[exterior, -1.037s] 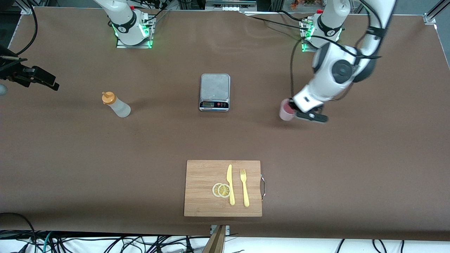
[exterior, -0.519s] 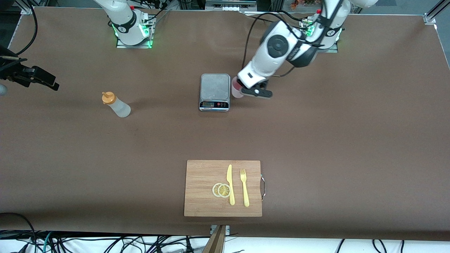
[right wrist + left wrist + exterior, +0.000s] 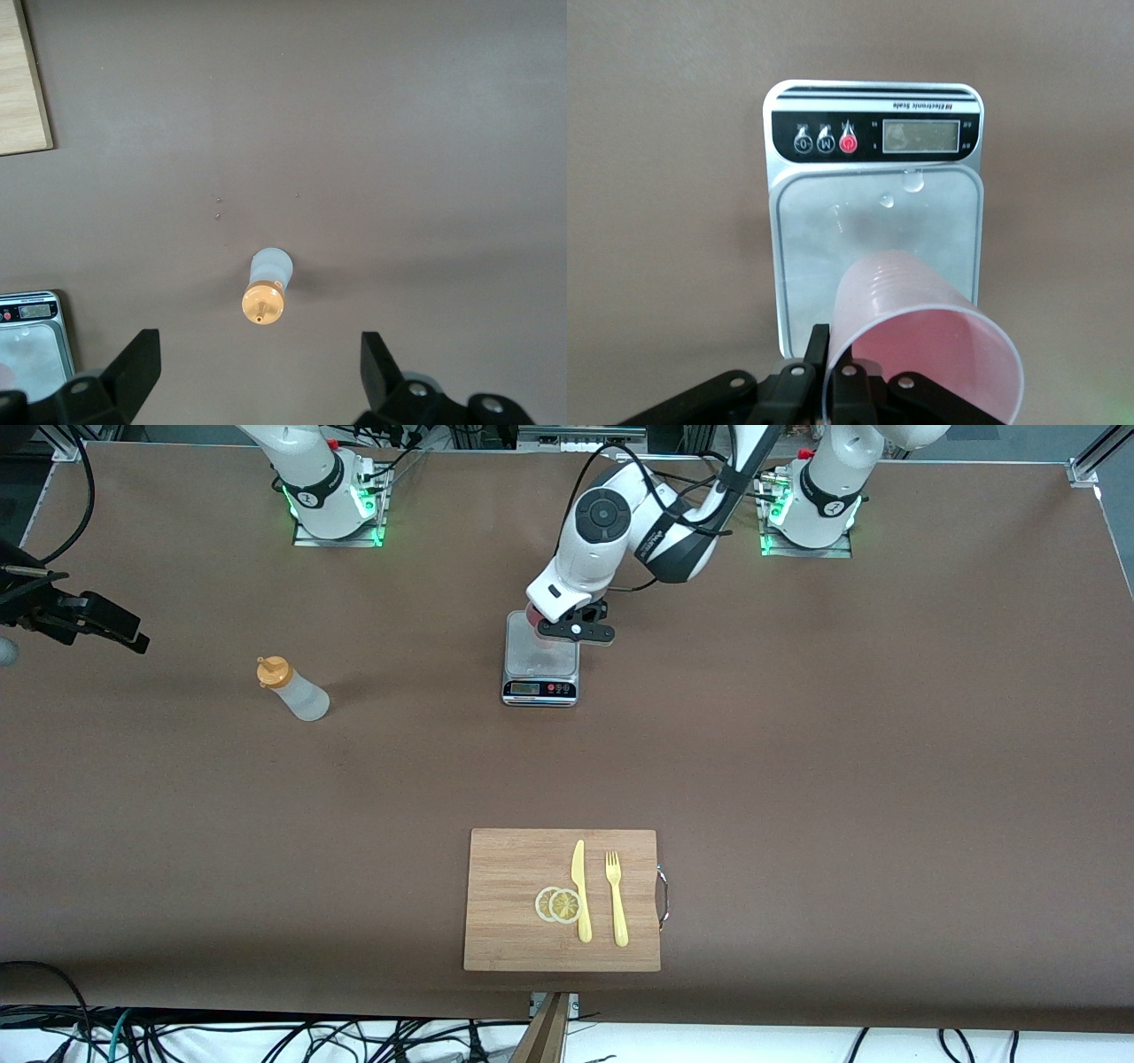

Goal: Add sauce to pink cup with both arms
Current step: 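Carry the pink cup with the left gripper onto the scale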

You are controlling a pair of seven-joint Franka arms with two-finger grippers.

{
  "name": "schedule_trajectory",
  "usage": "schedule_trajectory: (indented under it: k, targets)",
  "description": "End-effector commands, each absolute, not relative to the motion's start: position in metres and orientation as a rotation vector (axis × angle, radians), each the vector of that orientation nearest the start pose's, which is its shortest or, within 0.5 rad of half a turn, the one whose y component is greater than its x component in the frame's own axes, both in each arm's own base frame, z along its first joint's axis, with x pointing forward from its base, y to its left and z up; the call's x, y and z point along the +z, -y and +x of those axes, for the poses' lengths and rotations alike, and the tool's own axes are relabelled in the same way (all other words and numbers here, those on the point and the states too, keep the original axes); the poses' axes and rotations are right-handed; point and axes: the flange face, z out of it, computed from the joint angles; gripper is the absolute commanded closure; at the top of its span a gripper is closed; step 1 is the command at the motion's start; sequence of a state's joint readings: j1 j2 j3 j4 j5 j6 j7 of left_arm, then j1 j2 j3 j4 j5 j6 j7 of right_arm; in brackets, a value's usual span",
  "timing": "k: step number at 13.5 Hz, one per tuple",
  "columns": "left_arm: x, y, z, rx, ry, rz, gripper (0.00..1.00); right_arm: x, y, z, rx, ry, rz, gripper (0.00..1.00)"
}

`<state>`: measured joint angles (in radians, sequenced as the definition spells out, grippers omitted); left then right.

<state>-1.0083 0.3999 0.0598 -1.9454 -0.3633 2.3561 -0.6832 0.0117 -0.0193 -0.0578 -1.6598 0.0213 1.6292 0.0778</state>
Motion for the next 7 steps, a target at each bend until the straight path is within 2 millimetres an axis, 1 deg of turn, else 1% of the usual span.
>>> schedule_trajectory:
  k: [1, 4, 6, 7]
  targets:
    - [0.263, 0.519, 0.355, 0.285, -0.007, -3.295, 1.00, 0.601, 0.025, 0.552, 0.020, -0.189, -3.100, 0.00]
    - [0.259, 0.520, 0.356, 0.267, -0.005, -3.301, 1.00, 0.601, 0.025, 0.552, 0.017, -0.191, -3.100, 0.00]
    - [0.252, 0.518, 0.357, 0.275, 0.002, -3.292, 1.00, 0.601, 0.025, 0.552, 0.010, -0.191, -3.100, 0.00]
    - [0.251, 0.517, 0.358, 0.276, 0.008, -3.290, 0.90, 0.599, 0.025, 0.554, 0.012, -0.192, -3.100, 0.00]
